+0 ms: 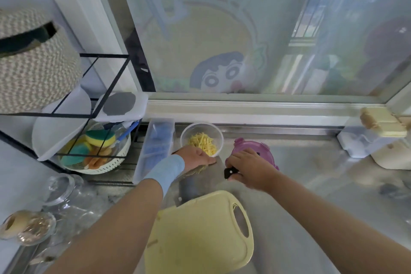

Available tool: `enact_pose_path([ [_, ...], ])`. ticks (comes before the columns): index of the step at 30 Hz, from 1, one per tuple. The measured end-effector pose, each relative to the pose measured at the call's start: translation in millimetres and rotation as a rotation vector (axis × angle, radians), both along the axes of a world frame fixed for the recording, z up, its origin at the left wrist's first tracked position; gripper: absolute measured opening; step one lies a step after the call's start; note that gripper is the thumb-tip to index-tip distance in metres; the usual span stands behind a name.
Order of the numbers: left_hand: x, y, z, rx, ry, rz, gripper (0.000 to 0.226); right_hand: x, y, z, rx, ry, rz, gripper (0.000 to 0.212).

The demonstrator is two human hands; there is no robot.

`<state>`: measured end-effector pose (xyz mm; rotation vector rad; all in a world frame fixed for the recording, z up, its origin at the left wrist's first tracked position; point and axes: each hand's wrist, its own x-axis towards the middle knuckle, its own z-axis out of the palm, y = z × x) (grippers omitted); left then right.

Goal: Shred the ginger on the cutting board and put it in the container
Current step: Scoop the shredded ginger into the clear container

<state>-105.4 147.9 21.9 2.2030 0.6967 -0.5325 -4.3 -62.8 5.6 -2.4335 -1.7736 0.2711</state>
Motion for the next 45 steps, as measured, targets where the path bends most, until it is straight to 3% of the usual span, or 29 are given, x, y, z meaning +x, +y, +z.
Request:
enact_pose_path([
  [5, 47, 19, 3, 0.044, 0.026, -0.023, 0.05, 48, 18, -5, 0.047, -0.024, 0.02, 0.025],
  [10, 77, 36, -1, -0.051, 0.004, -0.009, 0.032, 82, 30, -9, 0.101, 0.007, 0.021, 0.024],
  [15, 93, 55, -14, -0.075, 0.021, -0.029, 0.033, 104, 34, -22, 0.12, 0.036, 0.011, 0.014],
  [25, 109, 80, -34, -0.058, 0.032, -0.062, 0.014, 132, 31, -33, 0.087, 0.032, -0.129, 0.022],
  [28, 109, 83, -33, -0.005, 0.008, -0.038, 0.018, 137, 31, -32, 0.046, 0.038, -0.179, 0.021],
  [31, 111, 80, -37, -0.085, -0.051, 0.039, 0.029, 138, 34, -33, 0.037, 0.042, -0.195, 0.023],
  [37, 111, 74, -57, 0.026, -0.092, -0.06, 0.07, 135, 38, -36, 0.048, 0.069, -0.204, 0.024],
  [41, 98, 88, -67, 0.006, -0.143, 0.072, 0.046, 134, 33, -34, 0.025, 0.074, -0.207, 0.022],
  [45, 91, 87, -63, 0.037, -0.211, 0.167, 0.036, 132, 30, -33, 0.028, 0.094, -0.213, 0.023],
])
